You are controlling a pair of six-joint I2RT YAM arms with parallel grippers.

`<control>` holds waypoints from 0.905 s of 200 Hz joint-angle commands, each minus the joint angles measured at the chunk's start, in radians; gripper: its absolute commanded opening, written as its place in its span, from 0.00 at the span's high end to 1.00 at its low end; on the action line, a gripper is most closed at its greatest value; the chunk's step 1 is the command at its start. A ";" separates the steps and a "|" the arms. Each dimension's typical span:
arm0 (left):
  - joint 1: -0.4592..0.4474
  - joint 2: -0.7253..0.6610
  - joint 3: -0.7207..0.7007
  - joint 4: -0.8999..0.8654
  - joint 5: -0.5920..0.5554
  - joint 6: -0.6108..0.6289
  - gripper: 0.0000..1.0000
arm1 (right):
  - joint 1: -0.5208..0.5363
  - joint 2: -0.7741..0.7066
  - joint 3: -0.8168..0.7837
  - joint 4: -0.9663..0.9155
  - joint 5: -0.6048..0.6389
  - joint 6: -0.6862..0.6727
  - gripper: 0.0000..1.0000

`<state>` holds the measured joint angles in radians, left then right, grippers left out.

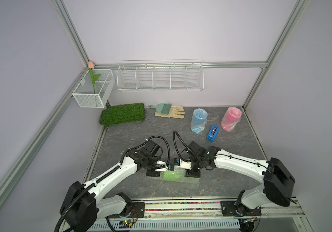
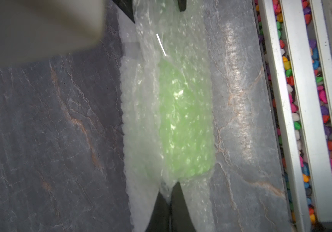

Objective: Wrap wine glasses in bubble wrap
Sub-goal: Pick up the bubble wrap from the center of the board.

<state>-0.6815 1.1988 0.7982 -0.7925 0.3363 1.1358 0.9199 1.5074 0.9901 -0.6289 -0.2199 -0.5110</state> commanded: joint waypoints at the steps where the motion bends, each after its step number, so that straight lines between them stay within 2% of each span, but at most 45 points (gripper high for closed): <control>1: -0.001 -0.035 0.000 0.001 -0.004 0.003 0.94 | 0.004 -0.036 -0.033 0.042 -0.006 -0.038 0.74; 20: -0.001 -0.079 0.009 0.009 -0.013 -0.023 0.72 | 0.004 -0.074 -0.060 0.064 -0.004 -0.031 0.86; 36: -0.001 -0.151 0.015 0.017 -0.019 -0.051 0.52 | -0.002 -0.122 -0.093 0.101 -0.004 -0.014 0.91; 83: -0.001 -0.496 -0.041 0.126 -0.028 -0.163 0.21 | -0.014 -0.320 -0.228 0.267 -0.004 0.026 0.93; 118: -0.001 -0.700 -0.029 0.123 -0.045 -0.246 0.11 | -0.019 -0.462 -0.288 0.335 0.040 0.005 0.93; 152: -0.001 -0.769 0.029 0.030 -0.016 -0.275 0.06 | -0.022 -0.608 -0.306 0.333 0.031 -0.077 0.93; 158: -0.001 -0.774 0.033 0.021 -0.012 -0.278 0.00 | -0.022 -0.630 -0.304 0.326 0.024 -0.088 0.93; 181: -0.001 -0.801 0.044 0.010 -0.008 -0.289 0.01 | -0.024 -0.700 -0.301 0.310 0.007 -0.119 0.93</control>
<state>-0.6811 0.4255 0.8112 -0.7357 0.3069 0.8780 0.9028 0.8680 0.6971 -0.3367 -0.1829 -0.5610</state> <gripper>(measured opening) 0.993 0.073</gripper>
